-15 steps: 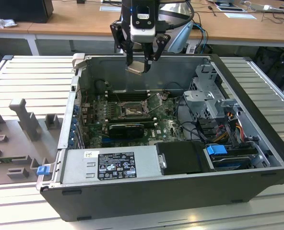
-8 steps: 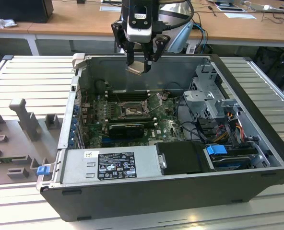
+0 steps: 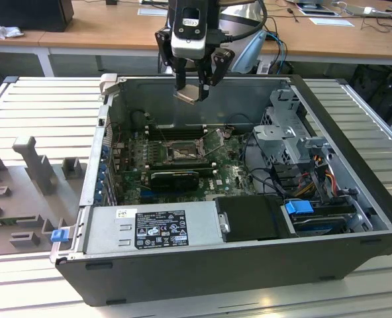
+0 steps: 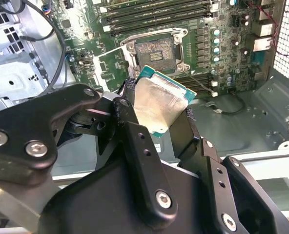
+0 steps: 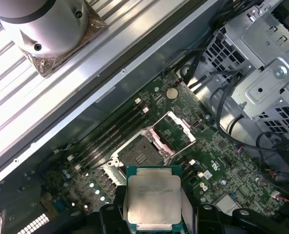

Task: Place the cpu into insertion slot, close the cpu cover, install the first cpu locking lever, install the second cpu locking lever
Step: 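Place the cpu into insertion slot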

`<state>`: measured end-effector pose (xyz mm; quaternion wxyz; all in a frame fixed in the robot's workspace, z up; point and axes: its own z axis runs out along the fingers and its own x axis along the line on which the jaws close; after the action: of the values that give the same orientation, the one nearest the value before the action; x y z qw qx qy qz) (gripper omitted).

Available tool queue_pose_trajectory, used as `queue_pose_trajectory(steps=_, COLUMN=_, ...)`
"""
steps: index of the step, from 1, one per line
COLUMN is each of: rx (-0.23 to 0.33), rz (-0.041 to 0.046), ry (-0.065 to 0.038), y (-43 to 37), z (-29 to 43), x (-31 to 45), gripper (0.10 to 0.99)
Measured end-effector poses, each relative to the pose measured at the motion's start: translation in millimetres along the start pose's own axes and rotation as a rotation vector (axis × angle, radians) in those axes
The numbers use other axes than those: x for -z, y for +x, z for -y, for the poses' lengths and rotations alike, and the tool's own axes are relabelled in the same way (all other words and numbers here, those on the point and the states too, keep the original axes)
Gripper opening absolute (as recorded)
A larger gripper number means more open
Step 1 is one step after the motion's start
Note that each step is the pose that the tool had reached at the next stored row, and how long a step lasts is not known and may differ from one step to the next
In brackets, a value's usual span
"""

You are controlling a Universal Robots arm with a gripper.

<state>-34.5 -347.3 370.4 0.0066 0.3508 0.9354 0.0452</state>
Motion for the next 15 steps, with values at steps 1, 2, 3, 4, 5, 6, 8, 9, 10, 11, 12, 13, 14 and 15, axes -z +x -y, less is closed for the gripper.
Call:
queue_pose_trajectory(steps=1, rx=-0.01, rz=0.0009, ry=0.0, y=0.0, z=0.0, x=0.0, gripper=0.529)
queue_pose_trajectory(steps=2, rx=-0.02, rz=0.0018, ry=0.0, y=0.0, z=0.0, x=0.0, gripper=0.529)
queue_pose_trajectory(steps=3, rx=-0.032, rz=0.0029, ry=-0.001, y=0.0, z=0.0, x=0.0, gripper=0.529)
queue_pose_trajectory(steps=4, rx=-0.041, rz=0.0036, ry=-0.001, y=0.0, z=0.0, x=-0.2, gripper=0.529)
queue_pose_trajectory(steps=5, rx=-0.043, rz=0.0038, ry=-0.001, y=0.0, z=0.0, x=-0.5, gripper=0.529)
queue_pose_trajectory(steps=6, rx=-0.044, rz=0.004, ry=-0.001, y=0.0, z=0.0, x=-1.0, gripper=0.529)
queue_pose_trajectory(steps=8, rx=-0.045, rz=0.004, ry=-0.001, y=0.0, z=0.2, x=-2.2, gripper=0.529)
queue_pose_trajectory(steps=9, rx=-0.045, rz=0.0041, ry=-0.001, y=0.0, z=0.2, x=-2.6, gripper=0.529)
queue_pose_trajectory(steps=10, rx=-0.045, rz=0.0041, ry=-0.001, y=-0.1, z=0.3, x=-3.2, gripper=0.529)
queue_pose_trajectory(steps=11, rx=-0.045, rz=0.0041, ry=-0.001, y=-0.1, z=0.3, x=-3.9, gripper=0.529)
queue_pose_trajectory(steps=12, rx=-0.046, rz=0.0041, ry=0.0, y=-0.1, z=0.4, x=-4.1, gripper=0.529)
queue_pose_trajectory(steps=13, rx=-0.049, rz=0.0051, ry=0.0, y=-0.1, z=0.4, x=-4.2, gripper=0.529)
queue_pose_trajectory(steps=14, rx=-0.053, rz=0.0055, ry=0.0, y=-0.1, z=0.4, x=-4.2, gripper=0.529)
queue_pose_trajectory(steps=15, rx=-0.057, rz=0.0059, ry=0.0, y=-0.1, z=0.4, x=-4.4, gripper=0.529)
